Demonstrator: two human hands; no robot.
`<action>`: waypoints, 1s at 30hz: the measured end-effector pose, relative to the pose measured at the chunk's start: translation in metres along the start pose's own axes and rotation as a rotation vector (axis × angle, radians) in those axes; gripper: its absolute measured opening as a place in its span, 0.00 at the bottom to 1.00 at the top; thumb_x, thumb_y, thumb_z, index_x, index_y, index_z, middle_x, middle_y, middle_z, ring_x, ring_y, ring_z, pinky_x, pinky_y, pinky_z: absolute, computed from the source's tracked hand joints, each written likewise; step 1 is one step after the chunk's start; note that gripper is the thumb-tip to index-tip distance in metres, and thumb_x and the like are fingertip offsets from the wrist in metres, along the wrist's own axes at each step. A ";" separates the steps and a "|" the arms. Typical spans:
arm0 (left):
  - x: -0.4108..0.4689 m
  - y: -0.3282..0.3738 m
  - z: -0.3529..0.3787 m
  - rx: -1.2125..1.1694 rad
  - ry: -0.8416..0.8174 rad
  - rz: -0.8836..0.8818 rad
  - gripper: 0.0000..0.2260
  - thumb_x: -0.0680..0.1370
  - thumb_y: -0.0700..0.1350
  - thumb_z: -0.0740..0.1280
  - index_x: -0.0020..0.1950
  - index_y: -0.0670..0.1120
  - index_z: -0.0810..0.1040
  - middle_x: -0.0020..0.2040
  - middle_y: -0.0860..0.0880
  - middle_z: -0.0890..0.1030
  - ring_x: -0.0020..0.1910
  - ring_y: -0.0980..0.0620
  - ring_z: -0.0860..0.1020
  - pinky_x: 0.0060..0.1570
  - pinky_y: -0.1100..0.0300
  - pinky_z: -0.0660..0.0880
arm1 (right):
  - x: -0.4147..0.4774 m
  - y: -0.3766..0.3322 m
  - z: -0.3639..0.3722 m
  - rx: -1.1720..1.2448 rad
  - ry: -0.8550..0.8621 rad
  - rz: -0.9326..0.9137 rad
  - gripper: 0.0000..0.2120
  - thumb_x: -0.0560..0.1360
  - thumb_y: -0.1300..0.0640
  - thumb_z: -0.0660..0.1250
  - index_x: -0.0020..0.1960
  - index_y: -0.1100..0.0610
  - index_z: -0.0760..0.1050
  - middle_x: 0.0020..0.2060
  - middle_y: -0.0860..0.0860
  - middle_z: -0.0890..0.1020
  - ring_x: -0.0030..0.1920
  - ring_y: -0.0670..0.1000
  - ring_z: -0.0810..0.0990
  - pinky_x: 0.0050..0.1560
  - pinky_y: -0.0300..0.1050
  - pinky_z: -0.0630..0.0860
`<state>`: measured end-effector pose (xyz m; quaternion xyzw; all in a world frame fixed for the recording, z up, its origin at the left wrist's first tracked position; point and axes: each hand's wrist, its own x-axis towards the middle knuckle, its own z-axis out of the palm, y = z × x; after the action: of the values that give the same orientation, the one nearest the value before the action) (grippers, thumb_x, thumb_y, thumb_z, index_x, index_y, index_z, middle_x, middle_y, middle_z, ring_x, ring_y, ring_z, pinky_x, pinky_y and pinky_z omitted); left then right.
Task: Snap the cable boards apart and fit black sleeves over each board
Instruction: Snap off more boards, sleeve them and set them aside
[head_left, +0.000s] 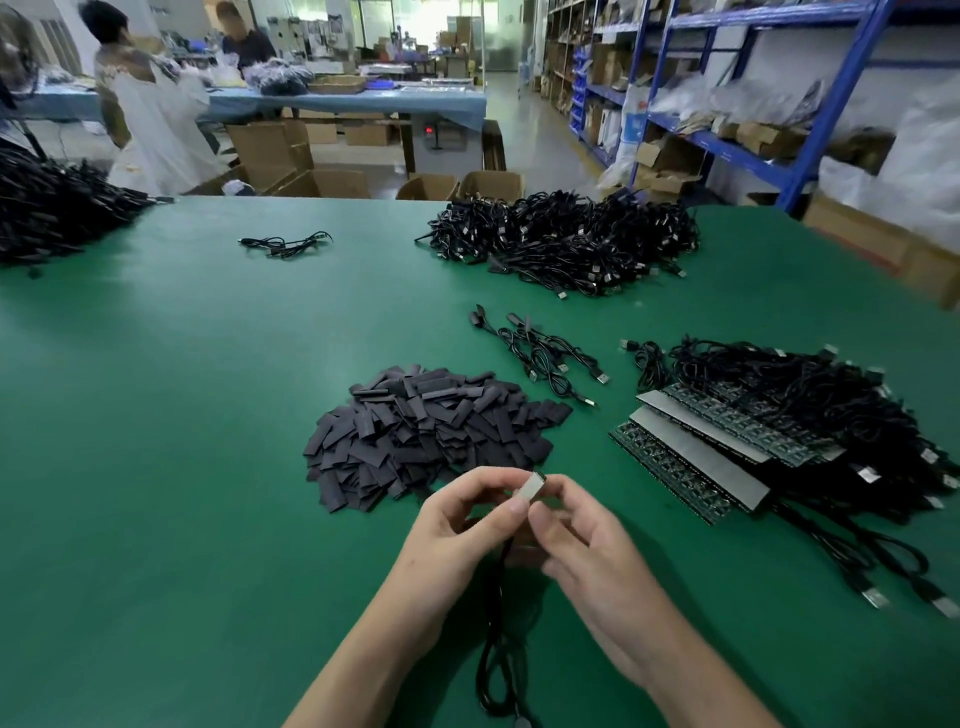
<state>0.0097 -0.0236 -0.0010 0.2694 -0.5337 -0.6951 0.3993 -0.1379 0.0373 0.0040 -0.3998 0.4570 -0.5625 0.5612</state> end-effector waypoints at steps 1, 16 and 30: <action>0.001 -0.001 0.002 -0.026 -0.021 -0.015 0.15 0.76 0.53 0.73 0.59 0.47 0.84 0.44 0.46 0.82 0.42 0.52 0.80 0.44 0.60 0.78 | 0.000 0.000 -0.001 0.003 0.011 -0.018 0.17 0.76 0.50 0.70 0.61 0.58 0.79 0.50 0.59 0.87 0.50 0.55 0.87 0.53 0.45 0.82; 0.087 -0.007 0.022 1.551 0.227 0.144 0.19 0.79 0.60 0.68 0.65 0.50 0.80 0.57 0.50 0.77 0.59 0.48 0.76 0.55 0.53 0.76 | 0.011 0.000 -0.039 -0.384 0.476 -0.170 0.03 0.78 0.57 0.73 0.48 0.51 0.81 0.31 0.47 0.82 0.29 0.46 0.80 0.35 0.38 0.77; 0.061 0.000 0.013 1.105 0.220 0.233 0.11 0.76 0.48 0.76 0.58 0.52 0.86 0.49 0.58 0.80 0.45 0.60 0.77 0.48 0.64 0.75 | 0.014 -0.001 -0.044 -0.217 0.461 -0.090 0.01 0.80 0.56 0.70 0.51 0.53 0.79 0.34 0.49 0.83 0.32 0.48 0.79 0.37 0.40 0.75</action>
<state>-0.0332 -0.0689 0.0059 0.4483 -0.7991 -0.2322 0.3263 -0.1812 0.0266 -0.0073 -0.3387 0.6122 -0.6110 0.3703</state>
